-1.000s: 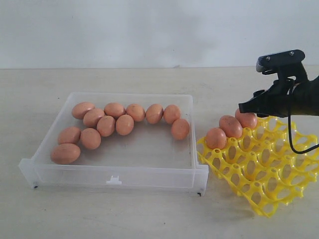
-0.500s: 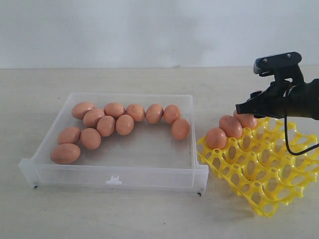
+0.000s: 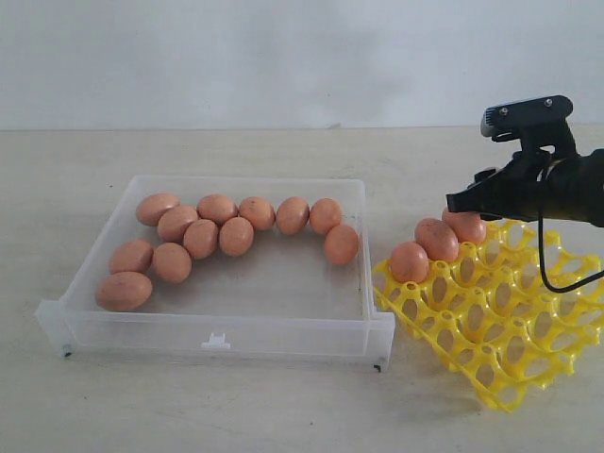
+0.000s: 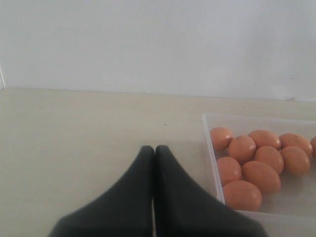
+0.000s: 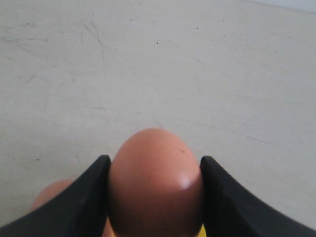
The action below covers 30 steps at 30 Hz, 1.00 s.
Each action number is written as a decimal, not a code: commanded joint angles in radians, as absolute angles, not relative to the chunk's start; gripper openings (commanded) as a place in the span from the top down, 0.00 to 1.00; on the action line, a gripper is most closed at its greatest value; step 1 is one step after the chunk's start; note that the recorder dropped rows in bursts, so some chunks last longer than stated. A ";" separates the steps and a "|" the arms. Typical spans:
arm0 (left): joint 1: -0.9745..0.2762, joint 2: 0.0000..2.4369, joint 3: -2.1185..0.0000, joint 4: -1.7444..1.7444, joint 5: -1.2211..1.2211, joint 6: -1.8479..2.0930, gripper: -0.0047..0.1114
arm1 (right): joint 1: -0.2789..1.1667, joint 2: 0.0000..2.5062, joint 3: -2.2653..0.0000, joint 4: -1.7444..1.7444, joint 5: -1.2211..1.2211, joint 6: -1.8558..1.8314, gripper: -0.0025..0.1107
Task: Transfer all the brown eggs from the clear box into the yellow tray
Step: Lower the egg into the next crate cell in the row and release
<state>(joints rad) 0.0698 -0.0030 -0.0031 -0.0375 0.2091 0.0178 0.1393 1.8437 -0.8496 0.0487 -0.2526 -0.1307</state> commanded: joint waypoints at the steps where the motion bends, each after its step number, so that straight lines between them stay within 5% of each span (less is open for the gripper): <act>1: 0.071 0.000 0.000 -0.035 0.203 0.020 1.00 | 0.139 1.847 -0.849 0.048 -0.258 -0.132 0.94; 6: 0.071 0.000 0.000 -0.035 0.203 0.020 1.00 | 0.139 1.847 -0.849 0.048 -0.250 -0.132 0.92; 13: 0.071 0.000 0.000 -0.035 0.203 0.020 1.00 | 0.139 1.847 -0.849 0.048 -0.246 -0.129 0.53; 30: 0.071 0.000 0.000 -0.035 0.203 0.020 1.00 | 0.139 1.847 -0.851 0.048 -0.285 -0.129 0.54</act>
